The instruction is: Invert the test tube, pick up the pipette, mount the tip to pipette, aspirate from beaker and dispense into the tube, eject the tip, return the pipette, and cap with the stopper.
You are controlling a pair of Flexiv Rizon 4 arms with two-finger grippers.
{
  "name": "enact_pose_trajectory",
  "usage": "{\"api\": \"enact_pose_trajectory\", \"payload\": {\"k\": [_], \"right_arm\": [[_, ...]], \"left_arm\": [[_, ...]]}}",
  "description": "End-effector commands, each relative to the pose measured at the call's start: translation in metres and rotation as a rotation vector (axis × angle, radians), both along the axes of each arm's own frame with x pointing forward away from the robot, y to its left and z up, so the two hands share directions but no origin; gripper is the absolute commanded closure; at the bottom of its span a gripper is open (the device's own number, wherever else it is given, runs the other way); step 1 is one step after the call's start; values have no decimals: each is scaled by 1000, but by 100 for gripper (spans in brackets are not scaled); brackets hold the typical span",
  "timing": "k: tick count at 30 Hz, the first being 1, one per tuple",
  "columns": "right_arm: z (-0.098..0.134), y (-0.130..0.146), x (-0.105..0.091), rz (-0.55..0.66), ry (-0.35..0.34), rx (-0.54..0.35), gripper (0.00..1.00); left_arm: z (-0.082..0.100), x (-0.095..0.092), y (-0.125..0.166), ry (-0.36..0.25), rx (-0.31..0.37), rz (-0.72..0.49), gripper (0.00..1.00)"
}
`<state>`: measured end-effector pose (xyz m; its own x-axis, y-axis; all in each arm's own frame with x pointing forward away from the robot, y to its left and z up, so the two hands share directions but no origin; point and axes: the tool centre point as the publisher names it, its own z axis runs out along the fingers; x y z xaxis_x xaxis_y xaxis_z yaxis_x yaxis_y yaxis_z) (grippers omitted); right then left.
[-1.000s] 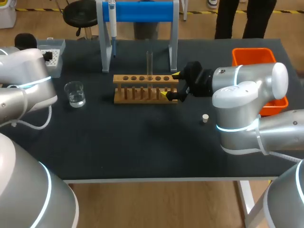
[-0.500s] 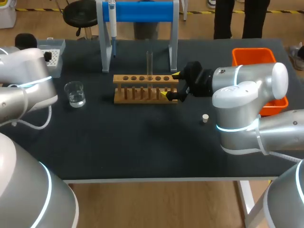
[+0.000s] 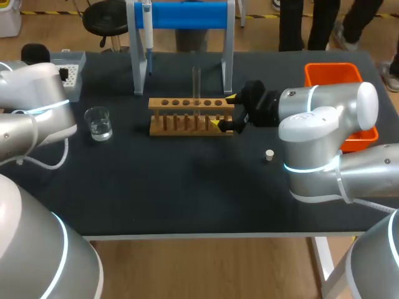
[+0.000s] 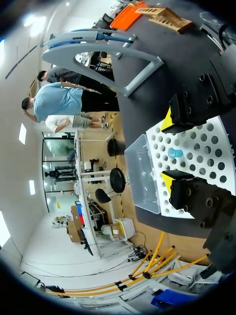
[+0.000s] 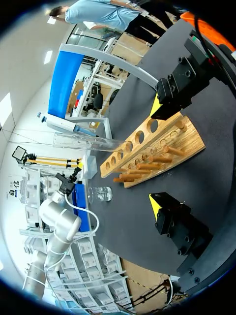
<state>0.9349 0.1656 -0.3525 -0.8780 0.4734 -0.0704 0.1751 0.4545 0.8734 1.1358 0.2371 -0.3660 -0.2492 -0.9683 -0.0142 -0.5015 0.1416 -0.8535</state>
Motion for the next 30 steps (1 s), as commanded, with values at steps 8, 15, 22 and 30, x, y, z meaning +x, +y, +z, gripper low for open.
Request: {"api": "enact_pose_trajectory", "payload": {"k": [8, 15, 22, 30], "right_arm": [[-1, 0, 0, -2, -2, 2, 0], [-1, 0, 0, -2, -2, 2, 0], [-1, 0, 0, -2, -2, 2, 0], [-1, 0, 0, -2, -2, 2, 0]], "left_arm": [[0, 3, 0, 10, 2, 0, 73], [-1, 4, 0, 12, 2, 0, 91], [-1, 4, 0, 10, 1, -2, 100], [3, 4, 0, 2, 4, -2, 100]]}}
